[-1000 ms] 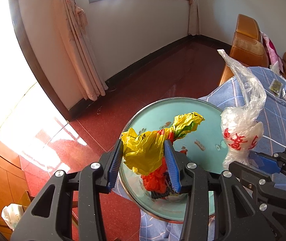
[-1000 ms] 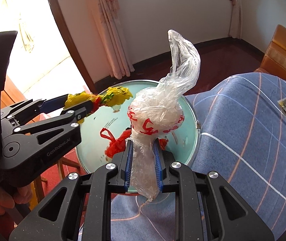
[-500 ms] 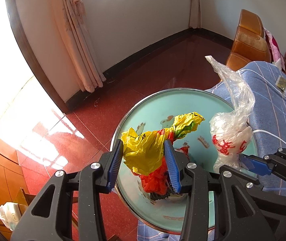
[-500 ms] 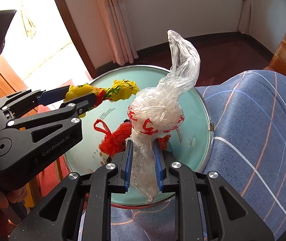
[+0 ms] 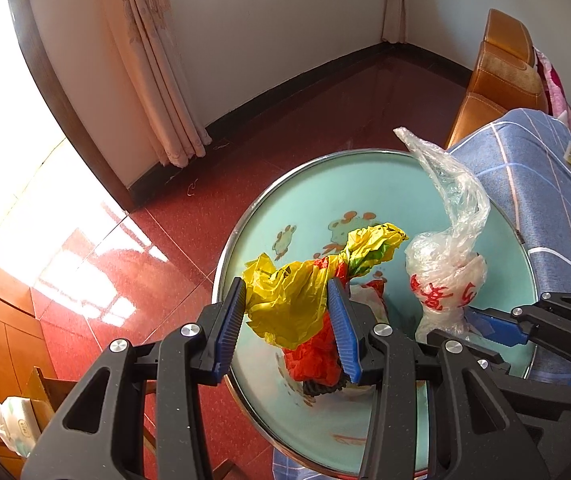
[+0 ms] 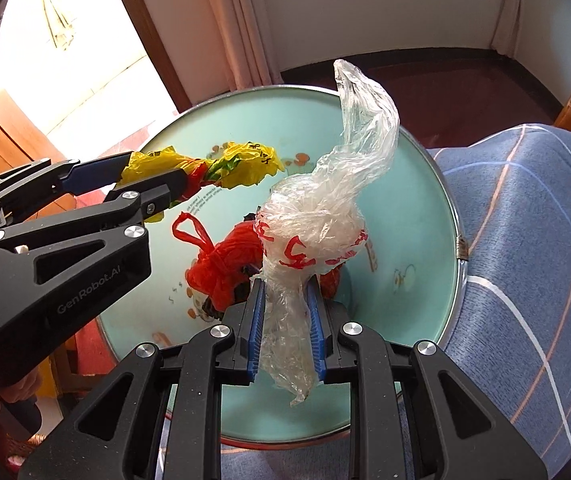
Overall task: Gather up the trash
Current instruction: 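Carry the clear bag and yellow wrapper over the bin with both tools, then open both tools to drop the clear bag and yellow wrapper into the bin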
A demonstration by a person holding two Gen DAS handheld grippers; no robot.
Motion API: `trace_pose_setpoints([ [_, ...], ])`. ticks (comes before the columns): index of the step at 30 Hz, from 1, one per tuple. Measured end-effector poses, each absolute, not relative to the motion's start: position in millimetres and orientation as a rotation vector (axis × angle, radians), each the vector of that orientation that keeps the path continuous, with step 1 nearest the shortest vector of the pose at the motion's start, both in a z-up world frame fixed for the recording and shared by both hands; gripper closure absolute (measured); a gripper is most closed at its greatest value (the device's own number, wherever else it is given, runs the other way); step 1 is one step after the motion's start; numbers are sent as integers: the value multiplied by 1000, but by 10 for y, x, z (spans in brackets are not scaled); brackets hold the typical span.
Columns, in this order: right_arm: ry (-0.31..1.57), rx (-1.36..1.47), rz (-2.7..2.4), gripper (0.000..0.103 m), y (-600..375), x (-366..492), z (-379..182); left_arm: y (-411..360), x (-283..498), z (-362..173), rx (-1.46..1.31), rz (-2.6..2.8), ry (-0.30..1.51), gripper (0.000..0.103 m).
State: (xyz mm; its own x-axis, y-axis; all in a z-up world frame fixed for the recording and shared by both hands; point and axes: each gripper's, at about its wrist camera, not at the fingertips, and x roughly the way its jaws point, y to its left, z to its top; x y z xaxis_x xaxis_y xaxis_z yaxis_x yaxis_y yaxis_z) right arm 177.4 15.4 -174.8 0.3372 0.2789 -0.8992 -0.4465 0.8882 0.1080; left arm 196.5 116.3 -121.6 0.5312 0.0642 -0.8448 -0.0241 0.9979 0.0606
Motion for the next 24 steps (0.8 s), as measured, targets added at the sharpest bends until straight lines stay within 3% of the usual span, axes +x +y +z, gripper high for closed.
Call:
trace_pose_setpoints([
  [14,1174,-188,500,82,282,1949,-1842,1172,2001,-1287,31,48,1021,61],
  [24,1138,-161,486,73,264,2024,-1744,1169,2013,-1290,30,51,1026,61],
])
